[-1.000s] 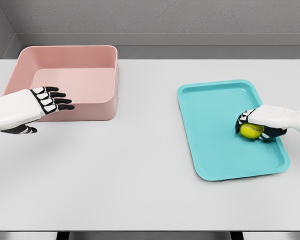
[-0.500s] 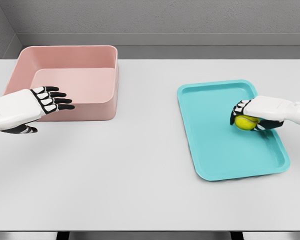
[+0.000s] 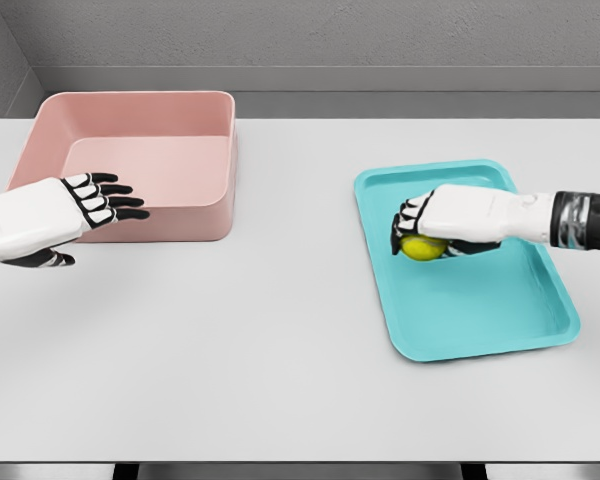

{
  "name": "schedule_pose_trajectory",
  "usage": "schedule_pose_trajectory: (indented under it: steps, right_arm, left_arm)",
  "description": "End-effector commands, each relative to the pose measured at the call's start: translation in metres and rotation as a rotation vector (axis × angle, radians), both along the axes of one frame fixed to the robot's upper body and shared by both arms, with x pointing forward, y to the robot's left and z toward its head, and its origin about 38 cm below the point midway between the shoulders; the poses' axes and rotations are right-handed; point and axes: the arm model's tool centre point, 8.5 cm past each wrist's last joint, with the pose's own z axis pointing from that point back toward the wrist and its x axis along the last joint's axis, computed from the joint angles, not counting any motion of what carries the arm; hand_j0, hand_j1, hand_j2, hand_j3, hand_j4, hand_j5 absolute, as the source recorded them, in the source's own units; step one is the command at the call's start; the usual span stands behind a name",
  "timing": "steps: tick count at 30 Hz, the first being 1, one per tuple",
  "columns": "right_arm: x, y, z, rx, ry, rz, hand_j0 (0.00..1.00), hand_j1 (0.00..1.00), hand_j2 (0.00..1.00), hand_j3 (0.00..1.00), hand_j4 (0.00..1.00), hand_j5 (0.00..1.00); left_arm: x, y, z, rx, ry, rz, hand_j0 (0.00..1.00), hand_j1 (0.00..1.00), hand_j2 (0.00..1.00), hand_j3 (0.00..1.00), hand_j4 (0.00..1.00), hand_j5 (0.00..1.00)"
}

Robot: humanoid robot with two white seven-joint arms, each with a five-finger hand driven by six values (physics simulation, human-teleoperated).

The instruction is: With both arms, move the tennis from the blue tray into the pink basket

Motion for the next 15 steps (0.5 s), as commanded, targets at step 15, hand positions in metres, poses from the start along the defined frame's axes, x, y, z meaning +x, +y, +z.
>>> schedule_pose_trajectory:
  steps: [15]
  right_arm:
    - [-0.011,0.128,-0.008,0.068,-0.018,0.253,0.38,0.38,0.38,0.38,0.38,0.38]
  left_arm:
    - [-0.001,0.001,-0.001,-0.005,0.006,0.002,1.0,1.0,1.0,1.0,1.0,1.0]
